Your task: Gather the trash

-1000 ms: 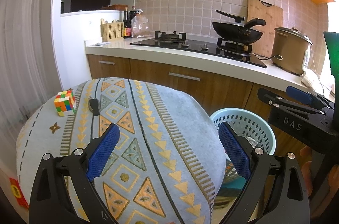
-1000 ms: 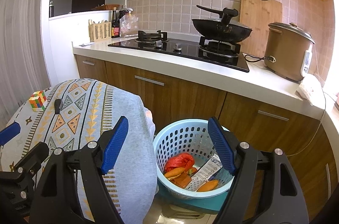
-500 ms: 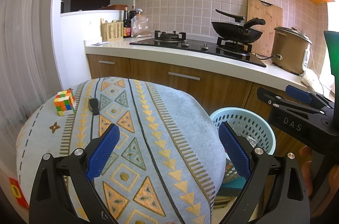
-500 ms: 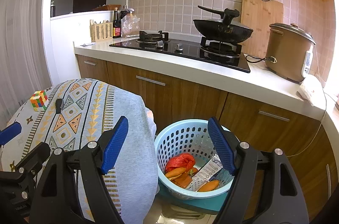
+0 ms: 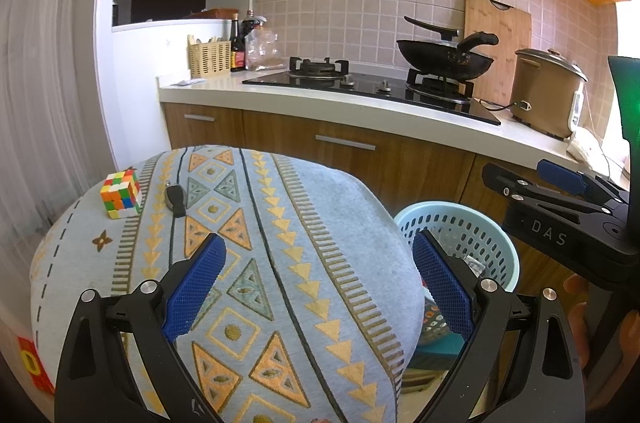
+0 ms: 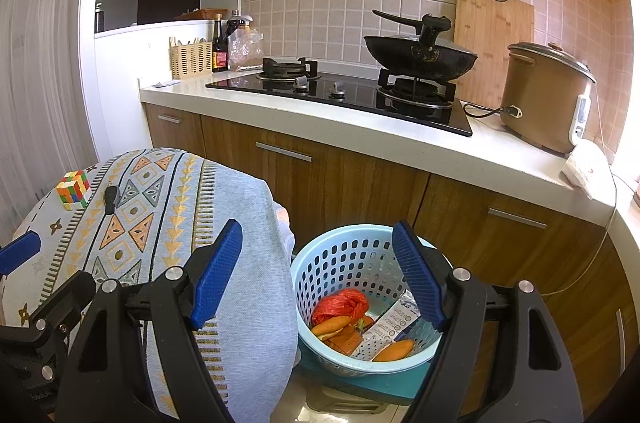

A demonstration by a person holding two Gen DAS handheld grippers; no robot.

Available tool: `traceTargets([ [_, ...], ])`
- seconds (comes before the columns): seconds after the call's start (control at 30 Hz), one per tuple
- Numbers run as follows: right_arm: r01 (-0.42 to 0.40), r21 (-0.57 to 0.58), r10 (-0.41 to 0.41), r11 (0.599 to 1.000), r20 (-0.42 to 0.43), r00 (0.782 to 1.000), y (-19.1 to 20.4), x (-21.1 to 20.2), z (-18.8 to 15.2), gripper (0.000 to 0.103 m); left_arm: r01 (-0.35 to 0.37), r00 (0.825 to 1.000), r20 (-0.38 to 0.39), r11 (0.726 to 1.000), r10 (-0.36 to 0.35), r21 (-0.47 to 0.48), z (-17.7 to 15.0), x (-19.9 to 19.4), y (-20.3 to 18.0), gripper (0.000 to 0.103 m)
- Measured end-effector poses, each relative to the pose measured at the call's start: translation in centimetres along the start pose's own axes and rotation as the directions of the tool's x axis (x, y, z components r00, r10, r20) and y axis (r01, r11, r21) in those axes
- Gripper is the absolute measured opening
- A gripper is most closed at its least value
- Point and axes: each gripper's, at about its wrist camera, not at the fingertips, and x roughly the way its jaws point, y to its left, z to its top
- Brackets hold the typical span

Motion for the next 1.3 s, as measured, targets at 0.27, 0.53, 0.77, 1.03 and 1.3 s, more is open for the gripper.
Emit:
traceTargets([
  [0.27, 0.001, -0.001, -0.001, 1.0, -0.001, 1.0, 0.01, 0.02, -0.02, 0.073, -0.001, 1.0, -0.001, 1.0, 0.001, 0.0, -0.01, 0.0, -0.07, 0.092],
  [0.53, 0.002, -0.003, -0.002, 1.0, -0.001, 1.0, 0.01, 0.14, -0.12, 0.073, -0.002, 1.0, -0.001, 1.0, 0.002, -0.001, -0.01, -0.01, -0.09, 0.092],
  [0.77, -0.002, -0.011, 0.002, 1.0, -0.001, 1.0, 0.41, 0.38, -0.01, 0.073, -0.001, 1.0, -0.001, 1.0, 0.001, -0.001, 0.01, -0.01, -0.05, 0.092],
  [1.03, 0.001, -0.016, -0.001, 1.0, 0.002, 1.0, 0.7, 0.33, 0.05, 0.073, 0.012, 1.0, -0.012, 1.0, -0.012, -0.006, -0.13, 0.2, 0.15, 0.092],
  [1.3, 0.001, -0.016, -0.001, 1.0, 0.001, 1.0, 0.83, 0.33, 0.08, 0.073, 0.021, 1.0, -0.017, 1.0, -0.021, -0.006, -0.13, 0.48, 0.54, 0.092],
])
